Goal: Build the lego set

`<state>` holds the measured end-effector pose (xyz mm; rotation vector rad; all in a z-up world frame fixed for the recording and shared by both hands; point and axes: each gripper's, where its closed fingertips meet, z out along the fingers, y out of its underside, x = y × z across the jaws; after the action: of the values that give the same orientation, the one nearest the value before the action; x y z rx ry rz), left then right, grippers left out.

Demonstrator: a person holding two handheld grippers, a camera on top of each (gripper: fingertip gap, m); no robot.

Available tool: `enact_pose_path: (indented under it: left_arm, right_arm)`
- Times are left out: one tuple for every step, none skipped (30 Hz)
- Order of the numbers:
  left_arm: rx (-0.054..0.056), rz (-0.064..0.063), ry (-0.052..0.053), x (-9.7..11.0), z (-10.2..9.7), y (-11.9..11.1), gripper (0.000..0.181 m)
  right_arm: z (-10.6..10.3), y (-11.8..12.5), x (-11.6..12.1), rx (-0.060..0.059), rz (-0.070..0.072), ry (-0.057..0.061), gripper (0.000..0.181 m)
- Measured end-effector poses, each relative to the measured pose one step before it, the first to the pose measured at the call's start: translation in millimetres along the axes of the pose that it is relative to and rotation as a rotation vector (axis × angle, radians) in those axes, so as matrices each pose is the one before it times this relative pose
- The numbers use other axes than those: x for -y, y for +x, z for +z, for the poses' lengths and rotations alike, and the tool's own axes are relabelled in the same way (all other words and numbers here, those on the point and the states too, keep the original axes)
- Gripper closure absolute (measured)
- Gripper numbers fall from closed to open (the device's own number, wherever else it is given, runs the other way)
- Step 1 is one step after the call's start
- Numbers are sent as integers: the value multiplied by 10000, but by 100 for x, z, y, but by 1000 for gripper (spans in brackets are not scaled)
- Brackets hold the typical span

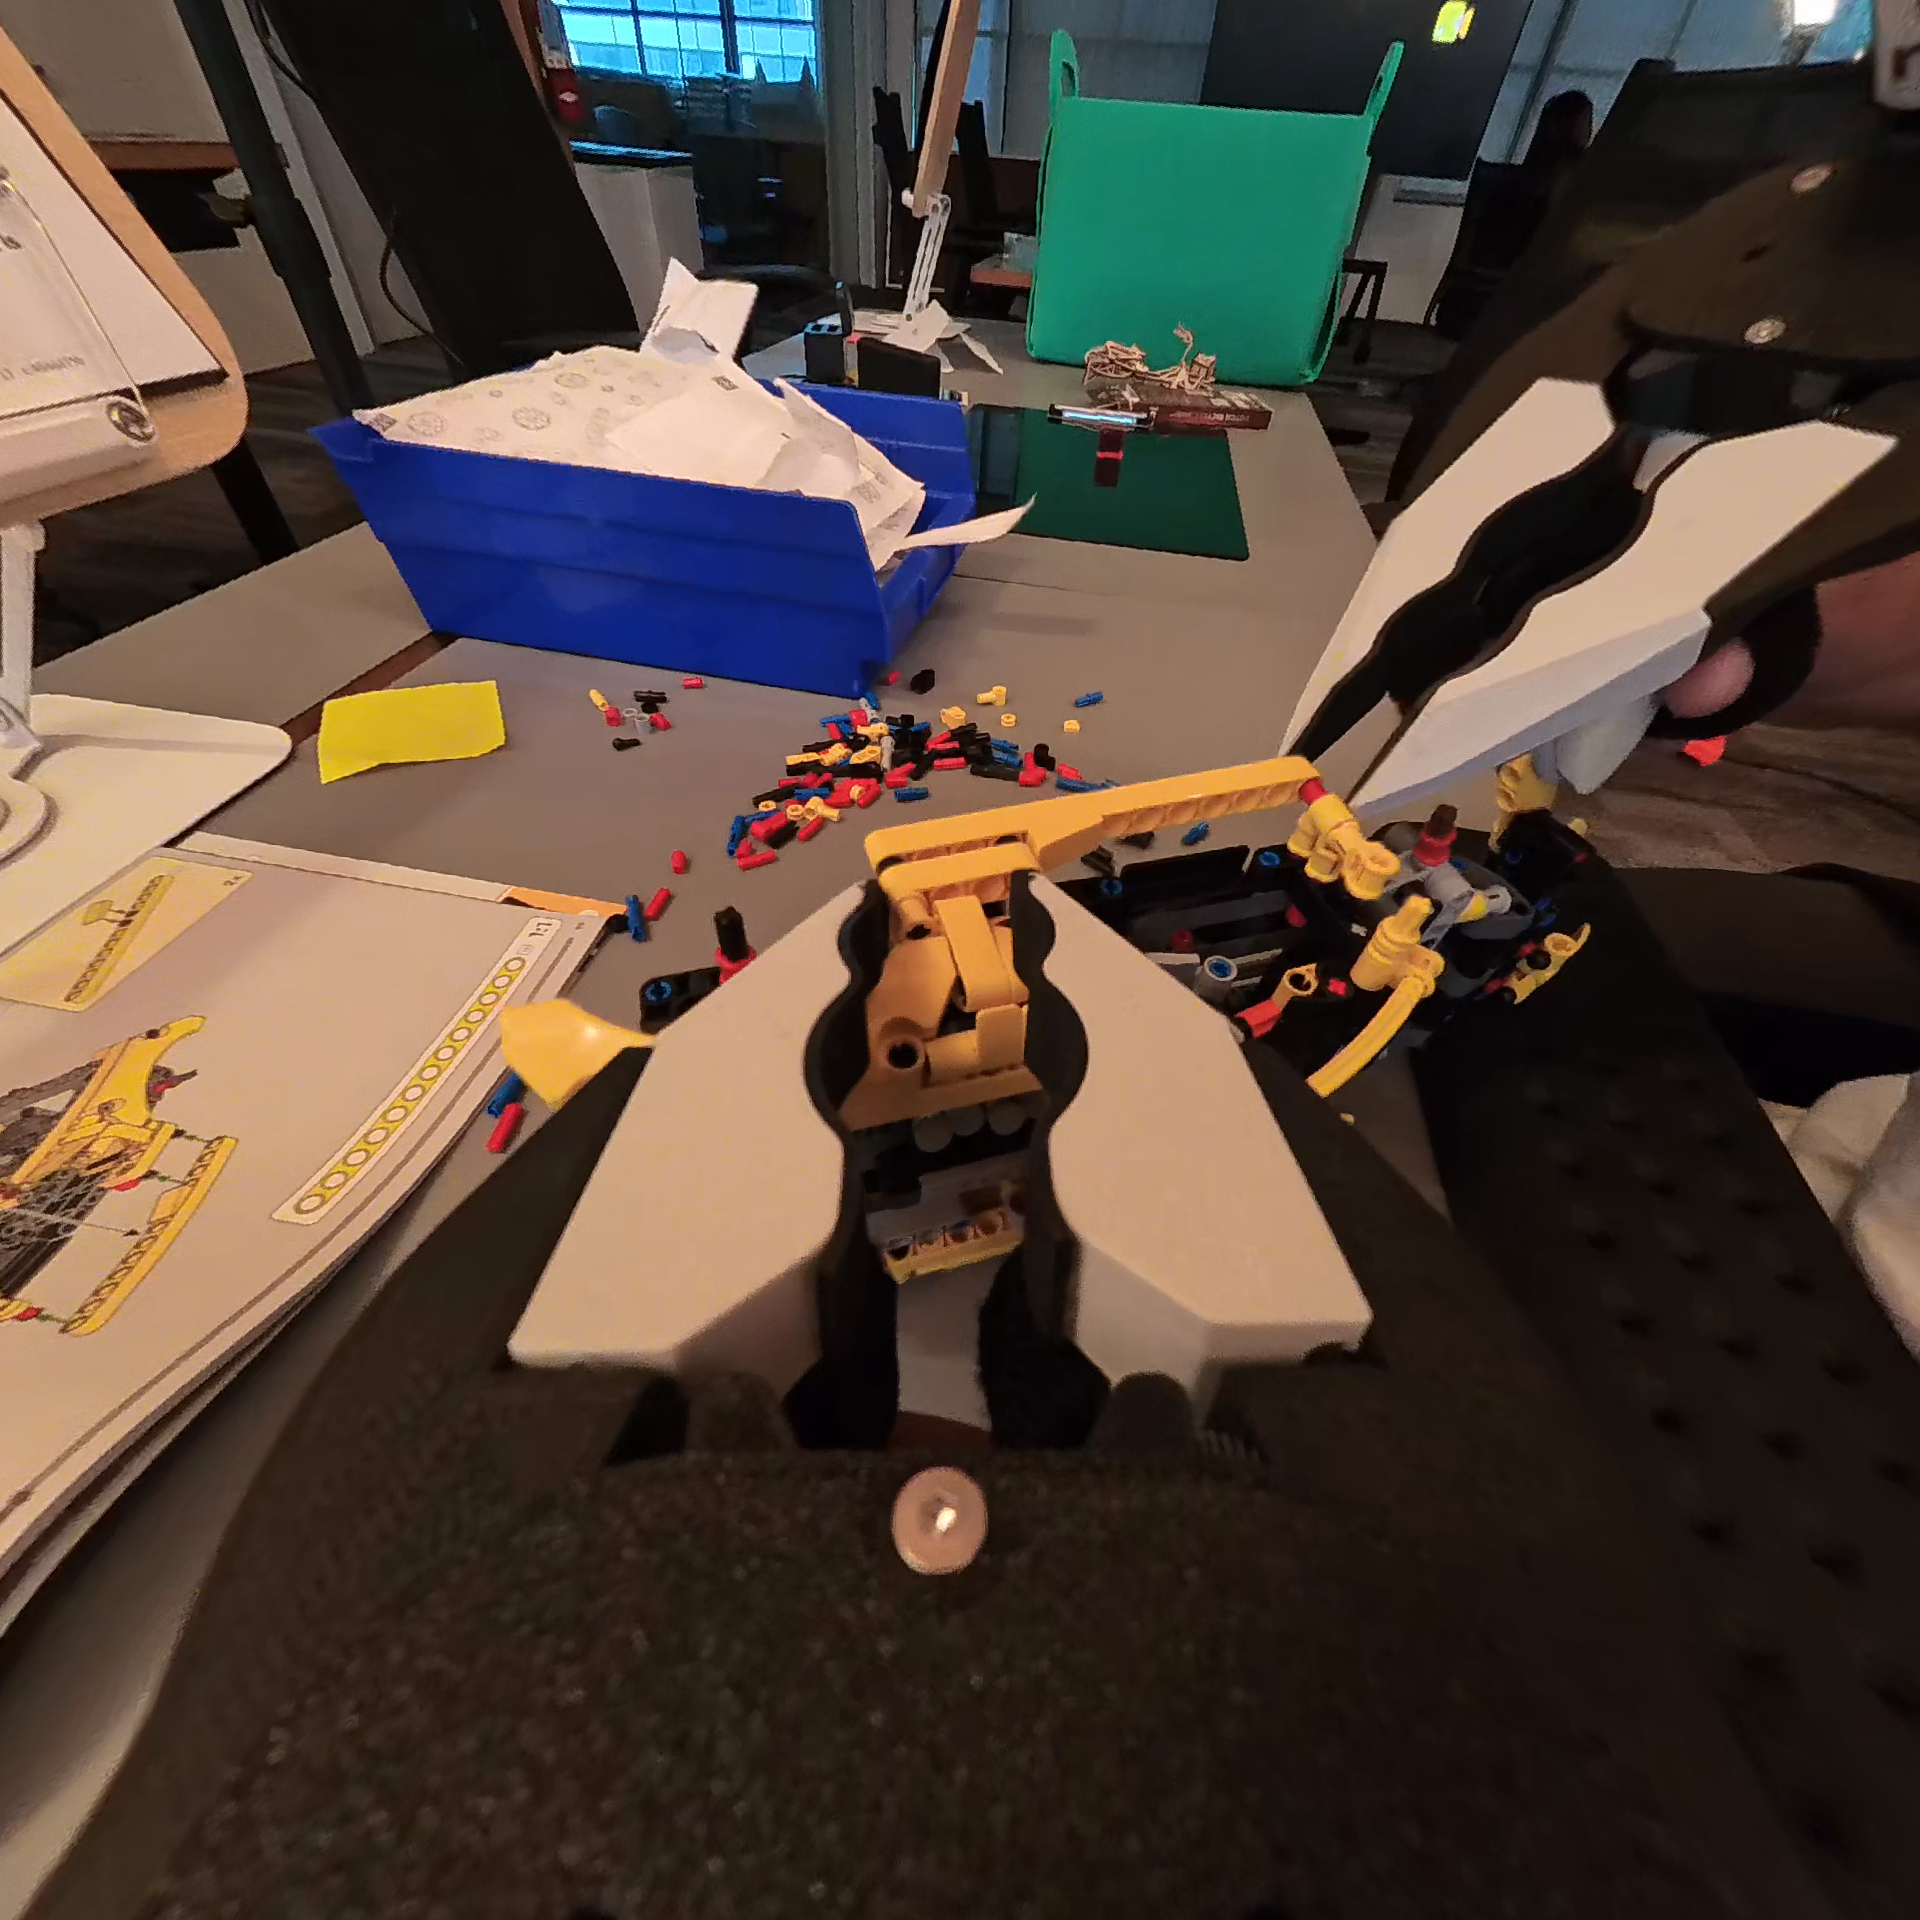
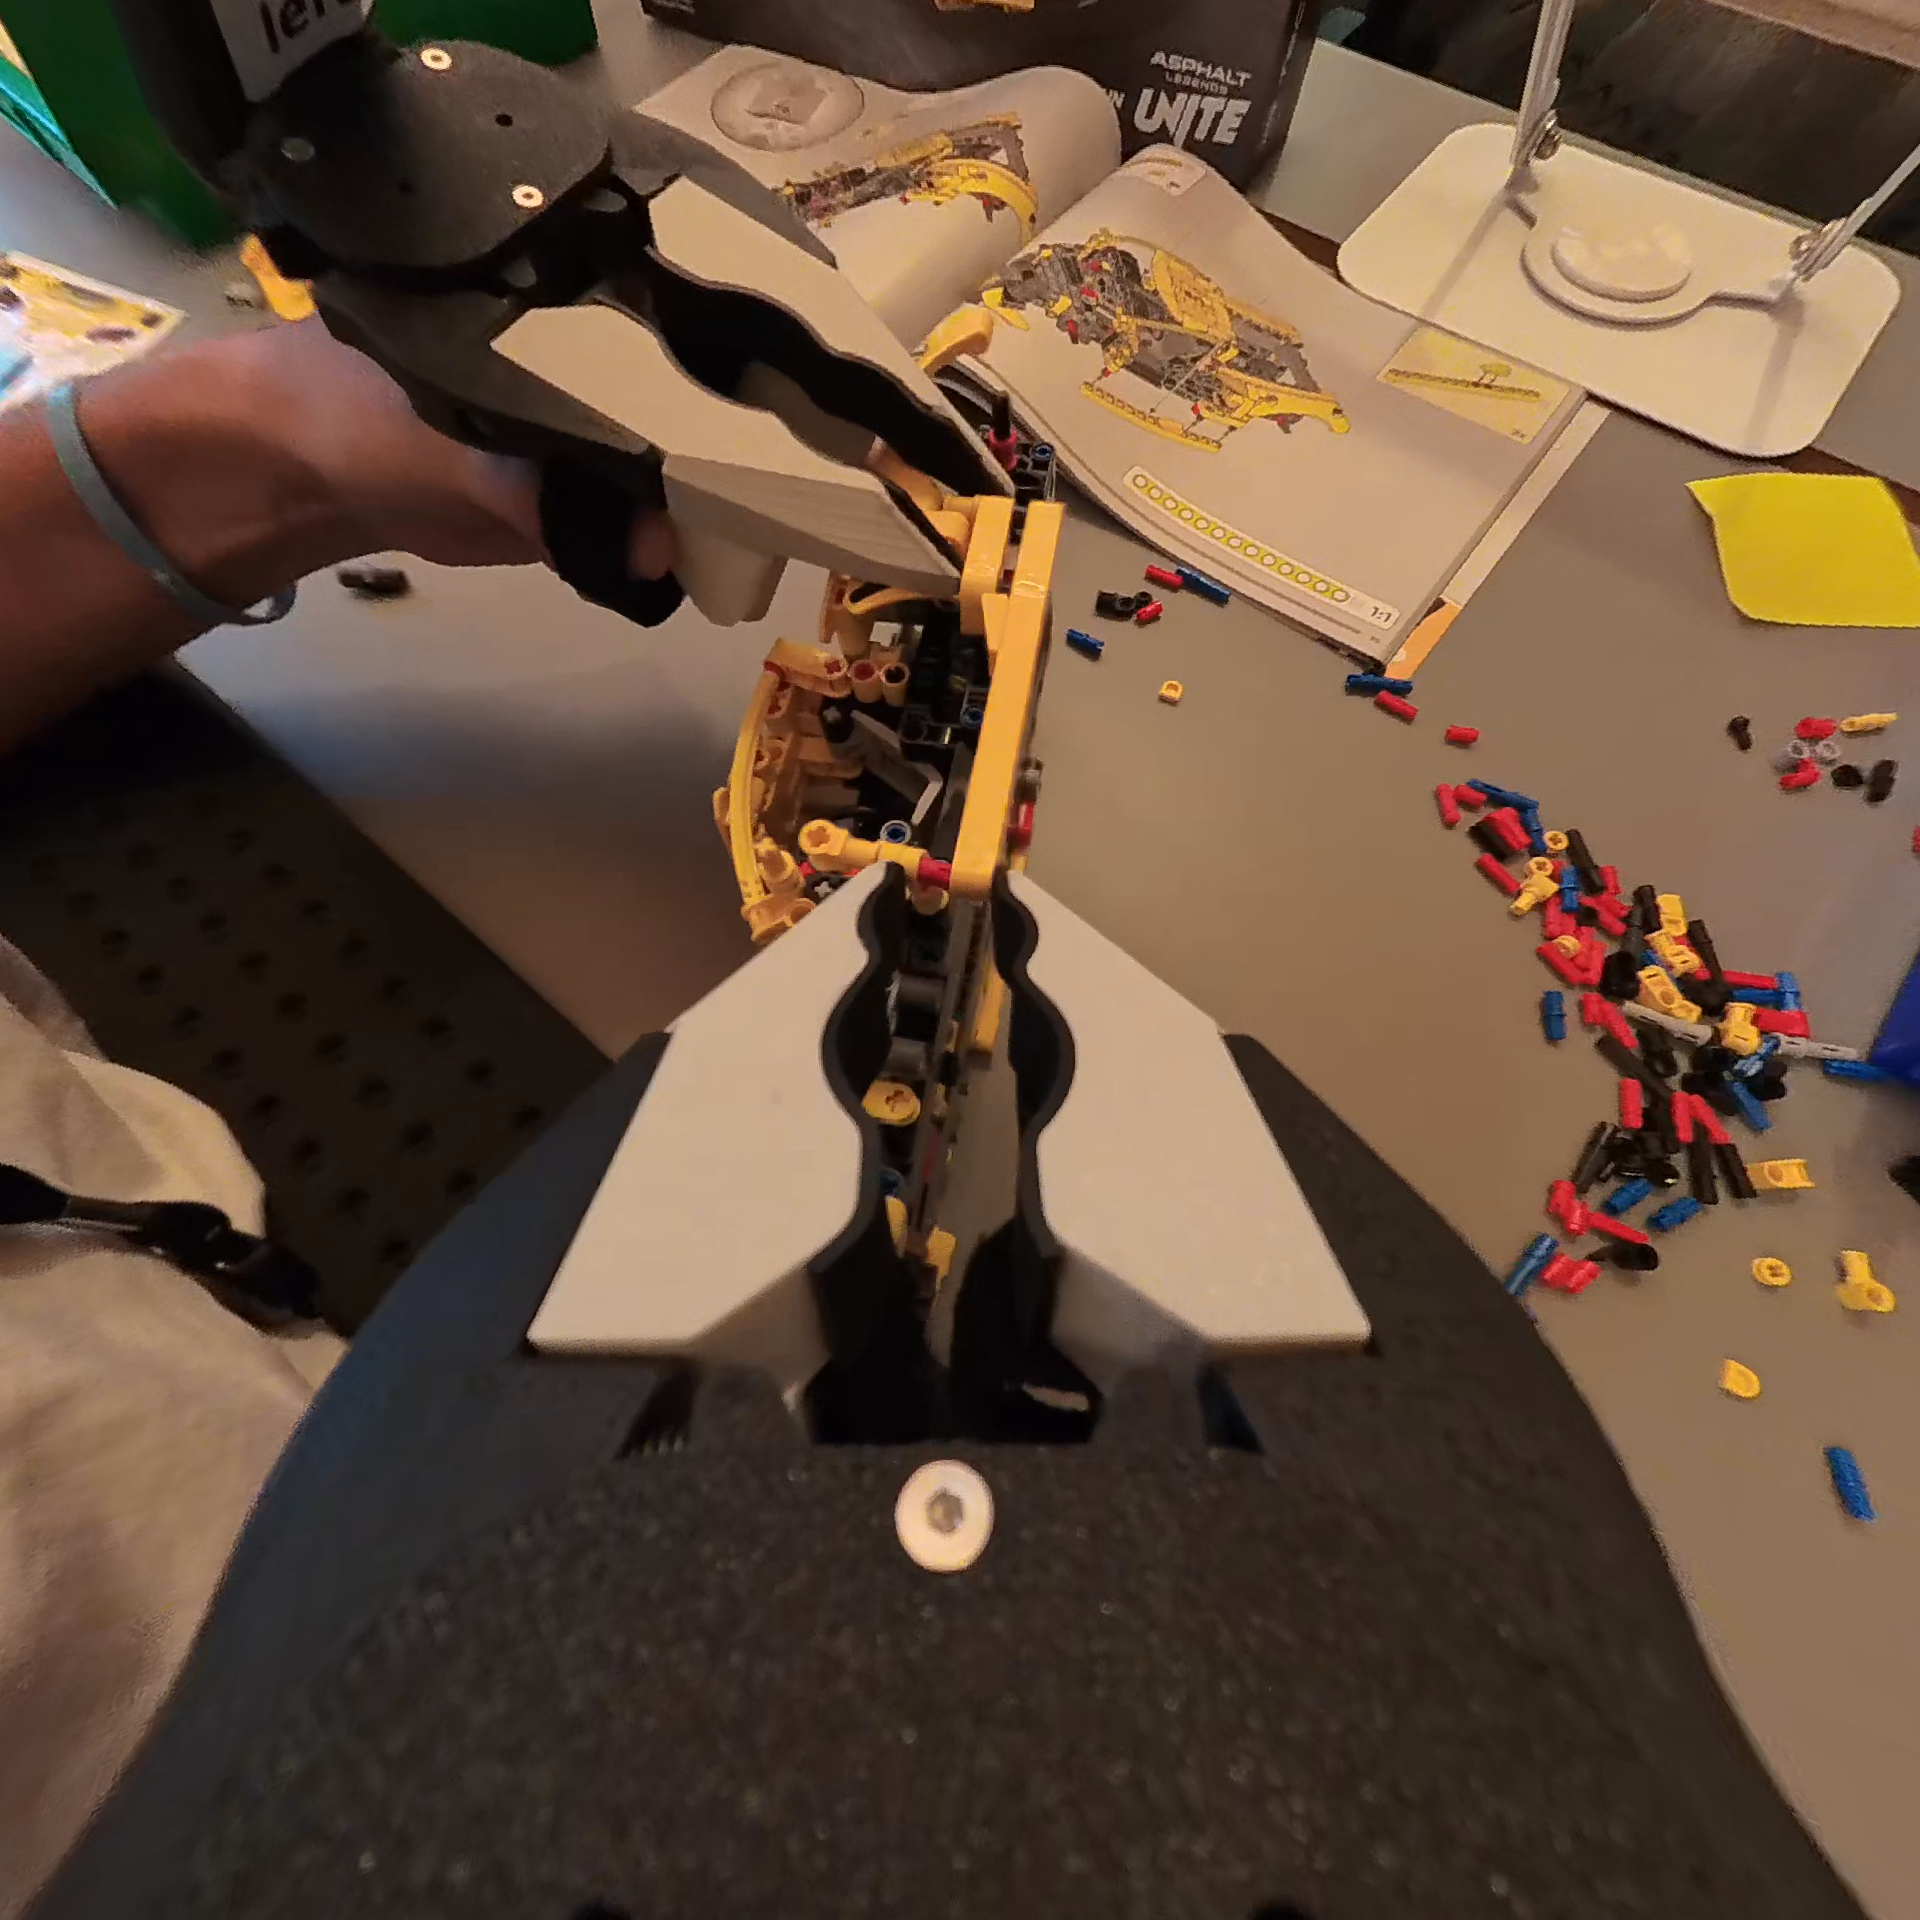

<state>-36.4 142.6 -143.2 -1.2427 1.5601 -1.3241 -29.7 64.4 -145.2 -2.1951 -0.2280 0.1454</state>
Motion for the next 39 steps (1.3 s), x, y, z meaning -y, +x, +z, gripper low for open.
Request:
enact_pose_path:
  left_arm:
    - [16, 48, -97, 6, -35, -88, 157]
    - [88, 65, -124, 50, -72, -228, 152]
    - [98, 140, -156, 142, -182, -328, 148]
    - [14, 231, -163, 314, -279, -276, 147]
    - [-156, 295, -148, 535, -275, -50, 146]
    - [-387, 369, -165, 681, -159, 309, 146]
    - [-562, 502, -294, 633, 75, 616, 146]
    - [-542, 666, -460, 499, 351, 619, 146]
    - [-470, 784, -475, 550, 578, 524, 146]
    - [-560, 782, -444, 516, 693, 589, 146]
    - [-689, 665, -462, 348, 759, 634, 146]
    - [-752, 513, -471, 151, 738, 583, 146]
    - [-877, 393, -510, -116, 636, 685, 146]
    - [-797, 303, -582, -426, 497, 516, 146]
    - [-589, 194, -561, -588, 359, 186, 146]
    - [-515, 114, -461, -593, 280, 109, 146]
    - [-353, 43, -307, -422, 248, -110, 146]
    - [-299, -23, -110, -129, 237, -121, 146]
    - [-378, -13, -9, 32, 274, 128, 149]
    - [-266, 49, 12, 86, 275, 100, 157]
    - [-78, 105, 0, 35, 261, -59, 161]
    - [26, 143, -46, -34, 235, -126, 164]
    - [42, 132, -15, 51, 136, -104, 164]
    - [30, 66, -2, 65, 59, -97, 164]
    - [3, -1, -19, 35, 47, -89, 165]
    - [-52, -21, -2, 26, 25, -15, 165]
    - [-110, 44, 30, 11, -13, 127, 167]
    - [-105, 149, 48, 21, -56, 201, 168]
    - [-163, 232, 42, 73, -97, 368, 171]
    - [-252, 213, 36, 153, -54, 578, 174]
    - [-108, 107, -50, 105, 58, 304, 174]
    - [-5, -78, -154, -12, 76, -74, 174]
    - [-70, -127, -111, -50, 24, -84, 174]
    - [-74, -80, -4, 9, 45, -100, 174]
    - [-42, -115, 62, 90, 104, -141, 174]
    - [-17, -100, 76, 86, 108, -141, 174]
    - [-37, -76, 61, 35, 51, -93, 174]
    - [-52, -139, 27, -26, -11, -90, 174]
    - [-20, -208, -12, -45, -10, -191, 174]
  right_arm:
    - [20, 84, 14, 136, 185, 38, 166]
    - [25, 202, 31, 4, 163, 49, 167]
    - [0, 205, 23, -70, 60, 69, 166]
    - [-33, 126, -22, -109, -33, 46, 166]
    - [-77, 9, -54, -106, -108, 13, 166]
    - [-130, -68, 18, -129, -146, 52, 160]
    - [-165, -127, 92, -137, -163, 111, 155]
    - [-157, -216, 131, -94, -159, 157, 151]
    - [-95, -135, 58, -135, -80, 101, 147]
    - [-24, -110, -53, -135, 4, 8, 143]
    - [56, -241, -50, -38, 49, -18, 141]
    - [96, -168, -58, -61, 133, -35, 137]
    - [145, -266, -84, 22, 178, -68, 134]
    - [178, -328, -31, 88, 209, -35, 132]
    - [159, -128, 49, 5, 238, 40, 129]
    - [108, 37, 138, -52, 270, 129, 128]
    - [25, 68, 183, -14, 319, 192, 128]
    - [20, -79, 261, 139, 366, 246, 128]
    - [44, -172, 238, 233, 379, 225, 130]
    - [116, 9, -37, 120, 287, 33, 134]
    - [140, 240, -294, -50, 132, -148, 136]
    - [105, 225, -238, -82, -27, -109, 137]
    - [2, 155, -45, -96, -104, 34, 140]
    - [-66, 28, 119, -81, -162, 124, 143]
    - [-54, 92, 69, -178, -182, 63, 144]
    - [29, 70, -23, -182, -231, 28, 144]
    - [-6, -68, 19, -64, -207, 53, 144]
    - [-47, -140, -2, 45, -238, 11, 145]
    - [-72, 45, 53, -51, -121, 74, 151]
    - [-234, 277, 200, -123, -237, 170, 171]
    - [-190, 277, 30, -67, -351, -1, 175]
    - [31, 361, -79, -197, -195, -88, 174]
    - [4, -18, 6, 38, -262, -4, 175]
    - [-2, 113, -21, -33, -40, -6, 175]
    - [-85, 180, -44, -8, 147, -57, 174]
    - [-199, 207, 14, 41, 164, -39, 174]
    - [-392, 226, 286, 116, 207, 157, 171]
    - [-532, -91, 471, 384, 255, 264, 164]
    - [-541, -239, 427, 504, 321, 216, 156]
